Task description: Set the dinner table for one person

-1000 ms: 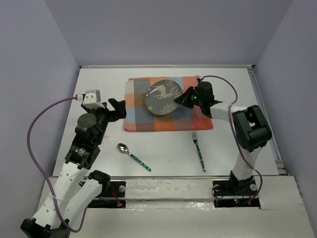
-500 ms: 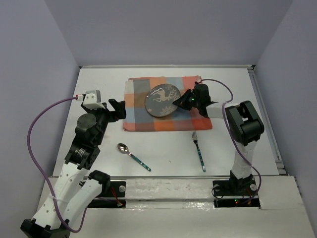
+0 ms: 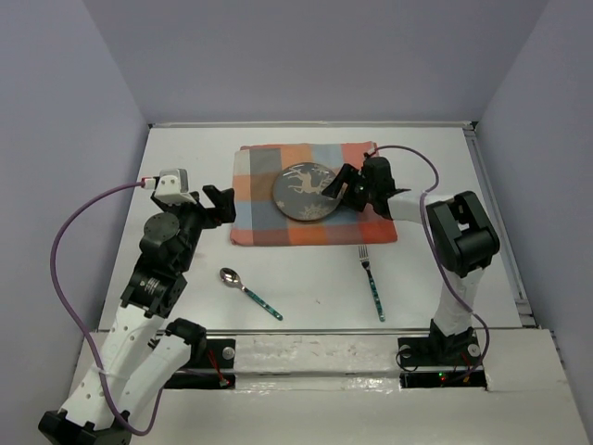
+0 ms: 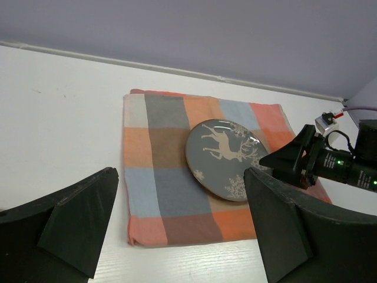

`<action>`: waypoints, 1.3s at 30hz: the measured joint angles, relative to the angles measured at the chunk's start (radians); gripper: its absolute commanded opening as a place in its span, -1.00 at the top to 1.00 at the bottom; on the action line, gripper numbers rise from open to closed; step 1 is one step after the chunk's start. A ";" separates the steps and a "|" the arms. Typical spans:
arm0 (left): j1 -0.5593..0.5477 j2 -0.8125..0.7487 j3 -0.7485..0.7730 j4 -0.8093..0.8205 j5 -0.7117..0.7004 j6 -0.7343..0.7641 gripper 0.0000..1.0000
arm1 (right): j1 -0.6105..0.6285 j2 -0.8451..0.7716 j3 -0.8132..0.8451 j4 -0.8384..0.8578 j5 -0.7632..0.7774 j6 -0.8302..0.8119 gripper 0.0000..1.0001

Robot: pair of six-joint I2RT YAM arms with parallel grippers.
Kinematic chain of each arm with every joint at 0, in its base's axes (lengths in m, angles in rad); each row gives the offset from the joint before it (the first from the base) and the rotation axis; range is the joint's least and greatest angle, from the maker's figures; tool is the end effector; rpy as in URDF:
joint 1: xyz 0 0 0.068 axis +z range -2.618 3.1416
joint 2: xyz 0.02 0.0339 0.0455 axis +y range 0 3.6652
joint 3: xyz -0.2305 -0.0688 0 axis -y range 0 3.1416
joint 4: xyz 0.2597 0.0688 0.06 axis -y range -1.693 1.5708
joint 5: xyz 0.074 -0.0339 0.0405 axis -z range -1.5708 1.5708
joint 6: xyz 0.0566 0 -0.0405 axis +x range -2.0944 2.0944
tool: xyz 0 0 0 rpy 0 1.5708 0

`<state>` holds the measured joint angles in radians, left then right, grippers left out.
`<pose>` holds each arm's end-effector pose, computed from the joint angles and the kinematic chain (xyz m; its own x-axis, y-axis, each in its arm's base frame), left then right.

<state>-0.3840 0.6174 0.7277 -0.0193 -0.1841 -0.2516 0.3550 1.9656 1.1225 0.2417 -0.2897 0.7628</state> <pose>0.2011 -0.0701 0.3469 0.0320 -0.2769 -0.9604 0.2140 0.9405 -0.2640 0.3994 0.1653 0.0997 -0.7663 0.4221 -0.4844 -0.0339 0.7263 0.6866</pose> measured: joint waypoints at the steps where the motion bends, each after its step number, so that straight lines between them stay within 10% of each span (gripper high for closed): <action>1: 0.000 -0.001 0.000 0.000 0.000 0.000 -0.98 | 0.000 -0.017 -0.002 -0.017 0.016 -0.018 -0.69; 13: 0.068 -0.063 0.000 0.007 -0.012 -0.009 -0.98 | 0.151 -0.262 0.002 -0.053 -0.043 -0.315 -0.64; 23: 0.108 -0.215 -0.002 0.036 -0.167 -0.024 -0.98 | 0.544 0.100 0.374 0.065 -0.286 -0.497 -0.66; 39: 0.144 -0.234 -0.002 0.064 -0.158 -0.042 -0.98 | 0.655 0.539 0.965 -0.100 -0.183 -0.606 -0.57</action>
<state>-0.2401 0.3832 0.7258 0.0452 -0.3420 -0.2939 1.0096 2.5050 2.0872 0.1421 -0.4725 0.1566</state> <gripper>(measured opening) 0.989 0.817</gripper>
